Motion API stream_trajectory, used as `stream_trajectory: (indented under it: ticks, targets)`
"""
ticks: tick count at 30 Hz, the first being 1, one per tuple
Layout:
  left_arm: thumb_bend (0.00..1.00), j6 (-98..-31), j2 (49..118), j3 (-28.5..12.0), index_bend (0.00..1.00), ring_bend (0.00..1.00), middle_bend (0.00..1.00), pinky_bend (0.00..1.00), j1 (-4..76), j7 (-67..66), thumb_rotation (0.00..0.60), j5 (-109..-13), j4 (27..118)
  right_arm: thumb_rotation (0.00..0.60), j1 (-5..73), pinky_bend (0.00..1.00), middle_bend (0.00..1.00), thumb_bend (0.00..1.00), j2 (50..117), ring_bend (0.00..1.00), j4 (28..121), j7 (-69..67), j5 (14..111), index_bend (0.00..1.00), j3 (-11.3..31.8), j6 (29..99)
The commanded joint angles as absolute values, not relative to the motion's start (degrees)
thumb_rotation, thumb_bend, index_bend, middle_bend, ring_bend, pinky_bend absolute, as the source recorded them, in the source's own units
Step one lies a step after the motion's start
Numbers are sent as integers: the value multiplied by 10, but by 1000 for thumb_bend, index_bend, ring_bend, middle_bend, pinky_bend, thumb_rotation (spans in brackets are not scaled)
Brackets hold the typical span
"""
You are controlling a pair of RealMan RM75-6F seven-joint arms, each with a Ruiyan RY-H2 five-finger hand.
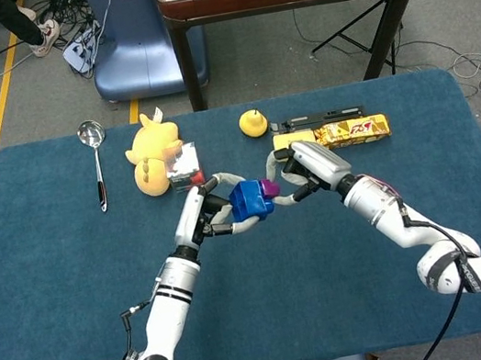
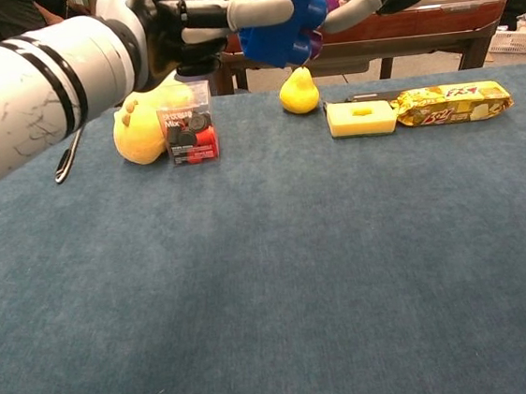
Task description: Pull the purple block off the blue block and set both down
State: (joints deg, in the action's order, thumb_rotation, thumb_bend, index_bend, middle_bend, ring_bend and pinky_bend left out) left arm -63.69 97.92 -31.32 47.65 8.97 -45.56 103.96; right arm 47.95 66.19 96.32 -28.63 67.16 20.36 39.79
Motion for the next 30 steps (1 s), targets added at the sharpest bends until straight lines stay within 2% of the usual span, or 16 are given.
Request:
stream_trajectory:
  ticks: [1,14,30]
  targets:
    - [61,-634,978,-315,675,1000,1000,1000,475,93,600,-452,1039,600,477,1000,1000,449,660,1000,964,-289,676,685,202,397]
    - [62,-630,972,-313,676,1000,1000,1000,469,99,600,-444,1038,600,469,1000,1000,453,653,1000,963,-302,692,698,191,395]
    - [62,-613,973,-259,676,1000,1000,1000,450,88,600,-453,1007,600,454,1000,1000,453,644,1000,949,-287,701,698,150,373]
